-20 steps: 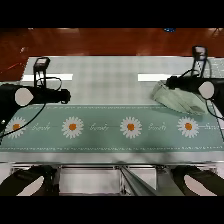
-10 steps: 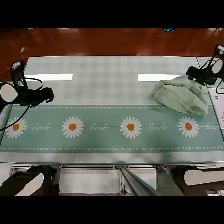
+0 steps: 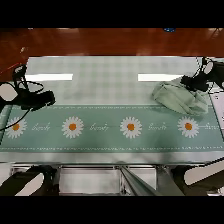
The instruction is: Fold the shirts.
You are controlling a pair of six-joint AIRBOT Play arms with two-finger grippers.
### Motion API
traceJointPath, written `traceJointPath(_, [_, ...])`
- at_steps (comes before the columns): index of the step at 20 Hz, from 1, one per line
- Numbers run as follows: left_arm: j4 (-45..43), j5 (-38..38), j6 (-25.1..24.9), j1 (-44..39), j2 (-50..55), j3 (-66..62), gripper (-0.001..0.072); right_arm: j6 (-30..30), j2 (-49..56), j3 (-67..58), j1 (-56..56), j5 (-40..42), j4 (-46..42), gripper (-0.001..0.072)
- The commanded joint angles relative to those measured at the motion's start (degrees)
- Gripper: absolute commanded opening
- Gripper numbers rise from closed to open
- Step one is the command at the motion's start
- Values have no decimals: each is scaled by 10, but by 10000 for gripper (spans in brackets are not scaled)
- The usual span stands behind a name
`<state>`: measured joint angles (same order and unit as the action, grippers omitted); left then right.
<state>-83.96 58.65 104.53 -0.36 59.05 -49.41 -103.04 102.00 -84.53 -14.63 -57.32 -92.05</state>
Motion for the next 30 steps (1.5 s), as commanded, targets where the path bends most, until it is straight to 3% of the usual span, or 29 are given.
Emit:
traceJointPath(1, [32,24,-56,12,0,-13,506,61,-38,-54,0,-14,40,24])
traceJointPath(5, [35,85,-81,71,-12,-77,505,114,-144,-176,2,11,111,24])
traceJointPath(11, [83,83,-111,84,-82,-87,505,199,-272,-339,71,28,191,24])
traceJointPath(14, [92,83,-111,84,-91,-87,505,215,-330,-345,142,47,196,23])
traceJointPath(19, [89,76,-137,88,-91,-87,505,224,-370,-338,276,-71,201,24])
traceJointPath(22, [90,70,-137,108,-91,-87,505,209,-369,-265,356,-127,202,24])
traceJointPath(24, [90,71,-137,116,-91,-87,505,194,-369,-174,414,-118,202,24])
traceJointPath(30, [116,88,-141,105,-91,-60,505,130,-307,132,529,39,211,24])
